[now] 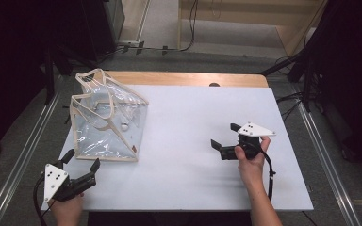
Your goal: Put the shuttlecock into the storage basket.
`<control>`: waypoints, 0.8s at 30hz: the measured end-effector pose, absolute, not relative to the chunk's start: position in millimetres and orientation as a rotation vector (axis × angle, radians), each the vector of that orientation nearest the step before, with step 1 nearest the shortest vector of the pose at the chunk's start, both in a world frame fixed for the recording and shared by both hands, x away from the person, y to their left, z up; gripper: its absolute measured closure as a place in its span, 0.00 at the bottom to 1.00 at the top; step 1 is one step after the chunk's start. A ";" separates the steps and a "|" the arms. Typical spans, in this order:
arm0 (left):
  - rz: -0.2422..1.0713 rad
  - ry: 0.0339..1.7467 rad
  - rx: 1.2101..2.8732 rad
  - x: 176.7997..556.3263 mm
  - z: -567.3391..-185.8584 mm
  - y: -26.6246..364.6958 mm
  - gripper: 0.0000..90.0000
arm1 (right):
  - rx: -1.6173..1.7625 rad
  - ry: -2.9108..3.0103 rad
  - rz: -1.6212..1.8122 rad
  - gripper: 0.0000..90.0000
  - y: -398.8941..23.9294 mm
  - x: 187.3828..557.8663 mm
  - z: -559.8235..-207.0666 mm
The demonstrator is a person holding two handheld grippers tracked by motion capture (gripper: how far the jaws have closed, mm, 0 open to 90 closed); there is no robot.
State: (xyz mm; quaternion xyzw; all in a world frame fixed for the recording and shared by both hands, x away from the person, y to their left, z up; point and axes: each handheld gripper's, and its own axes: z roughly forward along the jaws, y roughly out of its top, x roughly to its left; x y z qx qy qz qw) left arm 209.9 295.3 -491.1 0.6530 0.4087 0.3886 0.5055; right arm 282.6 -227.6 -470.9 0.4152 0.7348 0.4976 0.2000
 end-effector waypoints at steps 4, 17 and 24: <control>0.938 0.987 1.575 210.0 -491.1 295.4 0.15 | 1.178 2.040 1.382 0.00 -236.8 278.6 -472.8; 0.938 0.985 1.578 209.9 -491.1 295.3 0.15 | 1.224 2.003 1.351 0.00 -266.9 263.6 -480.5; 0.940 0.986 1.578 210.1 -491.2 295.1 0.15 | 1.256 1.985 1.338 0.00 -280.7 254.7 -489.1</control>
